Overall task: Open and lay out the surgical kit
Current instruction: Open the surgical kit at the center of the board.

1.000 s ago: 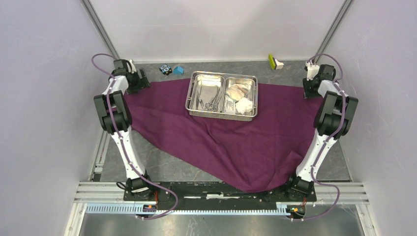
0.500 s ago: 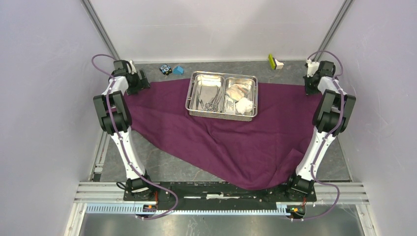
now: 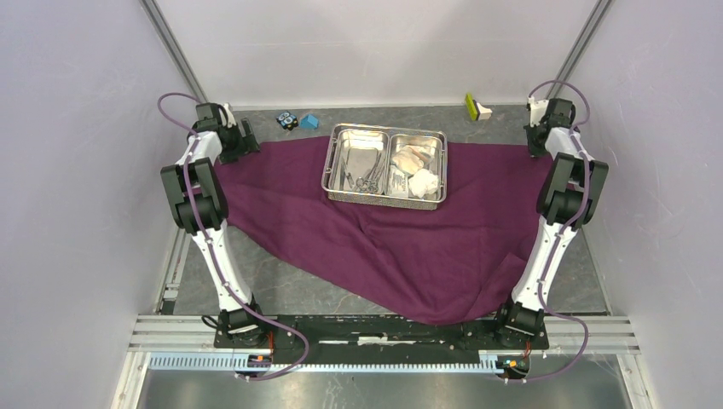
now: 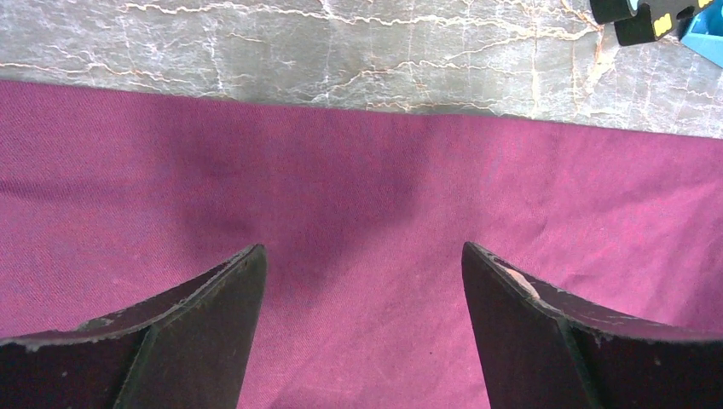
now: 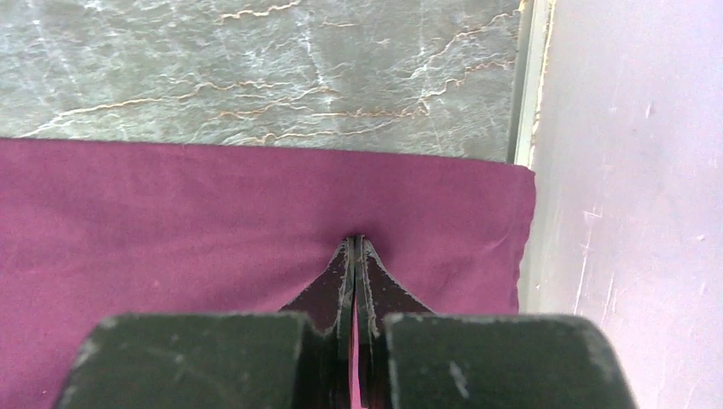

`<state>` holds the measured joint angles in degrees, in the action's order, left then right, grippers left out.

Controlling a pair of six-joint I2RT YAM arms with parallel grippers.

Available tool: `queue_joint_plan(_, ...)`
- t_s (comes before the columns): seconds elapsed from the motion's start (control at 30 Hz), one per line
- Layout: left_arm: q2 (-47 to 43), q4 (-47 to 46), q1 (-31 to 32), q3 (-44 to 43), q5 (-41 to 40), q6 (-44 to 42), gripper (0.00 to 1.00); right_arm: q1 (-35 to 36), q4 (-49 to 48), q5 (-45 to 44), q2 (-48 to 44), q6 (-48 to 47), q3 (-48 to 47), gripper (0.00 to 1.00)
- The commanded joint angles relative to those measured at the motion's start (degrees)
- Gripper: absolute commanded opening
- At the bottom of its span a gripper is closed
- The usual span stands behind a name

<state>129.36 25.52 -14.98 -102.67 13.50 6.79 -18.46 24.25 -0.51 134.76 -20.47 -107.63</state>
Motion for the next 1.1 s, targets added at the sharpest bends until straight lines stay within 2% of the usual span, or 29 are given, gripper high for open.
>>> queue_joint_plan(0.0,-4.0,0.1,-0.1,-0.1,-1.1,-0.5,0.9,-0.1,-0.6,-5.1,2.7,-1.9,-1.9,0.0)
queue_joint_plan(0.37,-2.3,1.4,-0.2,-4.1,-4.2,-2.3,0.9,-0.1,-1.1,-4.7,2.1,-2.7,-1.5,0.0)
queue_joint_plan(0.57,6.8,11.7,-1.2,-16.8,-2.1,-1.3,0.91,-0.1,-1.8,-2.8,-0.3,-2.8,1.4,0.0)
queue_joint_plan(0.67,9.1,13.4,-1.6,-20.0,-1.5,-0.3,0.9,-0.1,-3.0,-2.8,-2.2,-3.1,3.6,0.0)
queue_joint_plan(1.07,10.8,13.3,-2.4,-20.0,-0.3,0.5,0.91,-0.1,-3.4,-2.8,-4.4,-2.9,4.9,0.0)
